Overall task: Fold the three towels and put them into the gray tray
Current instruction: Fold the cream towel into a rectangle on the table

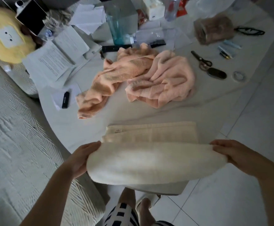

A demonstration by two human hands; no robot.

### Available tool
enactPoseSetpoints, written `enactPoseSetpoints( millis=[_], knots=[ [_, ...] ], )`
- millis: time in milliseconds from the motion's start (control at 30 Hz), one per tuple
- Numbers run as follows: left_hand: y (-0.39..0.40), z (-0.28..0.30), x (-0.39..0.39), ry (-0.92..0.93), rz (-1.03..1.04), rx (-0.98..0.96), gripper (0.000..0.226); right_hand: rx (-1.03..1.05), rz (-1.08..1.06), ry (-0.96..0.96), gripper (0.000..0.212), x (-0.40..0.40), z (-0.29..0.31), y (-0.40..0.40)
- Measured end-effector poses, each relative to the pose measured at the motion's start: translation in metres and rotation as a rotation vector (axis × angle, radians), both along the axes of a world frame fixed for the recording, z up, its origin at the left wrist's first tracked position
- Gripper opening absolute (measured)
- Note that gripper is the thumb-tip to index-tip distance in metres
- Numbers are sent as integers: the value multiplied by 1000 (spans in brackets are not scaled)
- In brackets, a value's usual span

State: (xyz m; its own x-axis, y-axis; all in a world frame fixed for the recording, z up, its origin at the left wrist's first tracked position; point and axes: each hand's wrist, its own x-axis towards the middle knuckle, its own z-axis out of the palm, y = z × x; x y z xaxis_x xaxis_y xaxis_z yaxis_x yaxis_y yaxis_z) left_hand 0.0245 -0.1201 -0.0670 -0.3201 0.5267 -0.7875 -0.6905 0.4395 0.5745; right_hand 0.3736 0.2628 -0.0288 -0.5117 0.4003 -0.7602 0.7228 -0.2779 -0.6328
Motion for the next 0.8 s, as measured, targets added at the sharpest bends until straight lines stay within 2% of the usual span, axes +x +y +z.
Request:
enactPoseSetpoints(
  millis=[67, 100, 133, 200, 267, 367, 433, 500, 567, 667, 733, 800],
  knots=[
    [-6, 1, -7, -162, -18, 65, 40, -86, 63, -35, 18, 9, 7, 7],
    [-5, -2, -9, -155, -24, 59, 30, -32, 102, -73, 16, 8, 4, 8],
    [-1, -6, -9, -76, -49, 11, 23, 71, 130, -109, 11, 2, -2, 6],
    [13, -14, -7, 237, -199, -168, 22, 327, 126, -184, 15, -16, -22, -2],
    [28, -17, -3, 464, -324, -271, 16, 430, 132, -246, 14, -39, -36, -12],
    [40, -17, 2, 669, -340, -321, 7, 565, 102, -345, 19, -61, -49, -22],
    [46, -16, 3, 935, -341, -352, 11, 804, 106, -382, 24, -72, -46, -25],
    [57, -14, 5, 1133, -304, -314, 15, 947, 154, -319, 29, -84, -43, -26],
    [70, -14, 7, 1175, -399, -321, 22, 955, 270, -277, 31, -94, -44, -27],
    [87, -14, 7, 1148, -631, -455, 21, 950, 396, -371, 25, -101, -44, -28],
    [89, -13, 4, 1152, -677, -466, 18, 963, 406, -394, 21, -102, -42, -28],
    [83, -13, 3, 1202, -659, -396, 12, 978, 372, -315, 15, -98, -37, -26]
  ],
)
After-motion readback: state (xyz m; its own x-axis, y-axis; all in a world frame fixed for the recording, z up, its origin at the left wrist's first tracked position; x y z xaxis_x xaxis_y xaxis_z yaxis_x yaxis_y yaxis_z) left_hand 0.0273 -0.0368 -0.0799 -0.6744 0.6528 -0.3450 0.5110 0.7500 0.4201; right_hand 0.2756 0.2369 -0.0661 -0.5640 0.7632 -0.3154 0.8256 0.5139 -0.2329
